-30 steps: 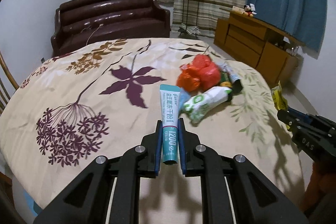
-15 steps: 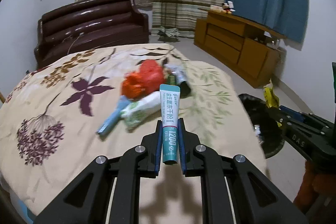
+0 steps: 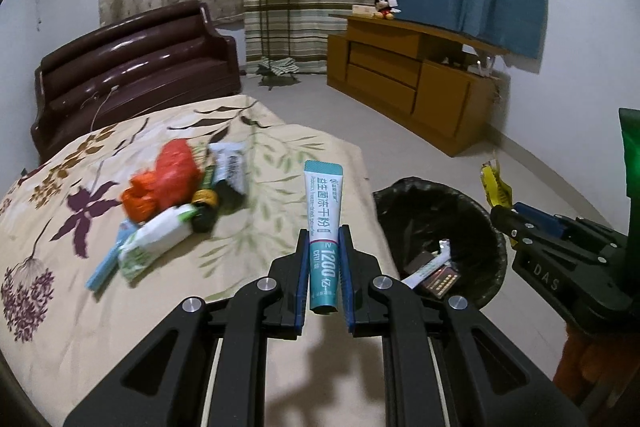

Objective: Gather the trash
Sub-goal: 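Carry the yellow wrapper and teal tube over the bin and release both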

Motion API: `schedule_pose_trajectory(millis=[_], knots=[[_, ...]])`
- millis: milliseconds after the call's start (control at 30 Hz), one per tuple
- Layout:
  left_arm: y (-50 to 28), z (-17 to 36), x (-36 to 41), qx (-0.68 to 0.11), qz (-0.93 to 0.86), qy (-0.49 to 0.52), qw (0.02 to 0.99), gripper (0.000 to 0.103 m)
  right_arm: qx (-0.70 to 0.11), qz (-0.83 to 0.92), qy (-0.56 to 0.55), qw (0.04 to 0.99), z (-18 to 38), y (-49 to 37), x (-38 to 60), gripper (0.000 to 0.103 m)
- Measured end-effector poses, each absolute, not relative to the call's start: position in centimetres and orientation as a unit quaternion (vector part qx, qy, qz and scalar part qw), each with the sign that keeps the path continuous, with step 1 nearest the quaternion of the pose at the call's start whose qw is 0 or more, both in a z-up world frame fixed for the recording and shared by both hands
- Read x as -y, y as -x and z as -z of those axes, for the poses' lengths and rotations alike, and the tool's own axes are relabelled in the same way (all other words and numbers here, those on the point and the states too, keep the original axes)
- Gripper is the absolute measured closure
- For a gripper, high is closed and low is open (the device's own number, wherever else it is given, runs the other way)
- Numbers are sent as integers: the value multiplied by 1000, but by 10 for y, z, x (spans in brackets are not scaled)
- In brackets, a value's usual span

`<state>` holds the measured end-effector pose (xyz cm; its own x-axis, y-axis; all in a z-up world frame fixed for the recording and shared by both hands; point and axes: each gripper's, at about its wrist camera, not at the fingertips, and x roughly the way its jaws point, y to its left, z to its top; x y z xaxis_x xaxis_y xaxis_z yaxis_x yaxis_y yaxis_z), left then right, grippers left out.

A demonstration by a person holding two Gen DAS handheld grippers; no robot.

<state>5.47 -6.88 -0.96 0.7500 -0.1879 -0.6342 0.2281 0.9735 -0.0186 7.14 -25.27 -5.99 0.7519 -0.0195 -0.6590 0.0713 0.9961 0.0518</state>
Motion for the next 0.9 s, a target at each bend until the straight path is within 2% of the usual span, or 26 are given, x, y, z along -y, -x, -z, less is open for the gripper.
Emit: schedule_pose_trajectory(millis=[900], knots=[[-108, 31, 152, -351, 128, -70, 925, 88, -359, 61, -72, 928, 86, -108, 304, 78]])
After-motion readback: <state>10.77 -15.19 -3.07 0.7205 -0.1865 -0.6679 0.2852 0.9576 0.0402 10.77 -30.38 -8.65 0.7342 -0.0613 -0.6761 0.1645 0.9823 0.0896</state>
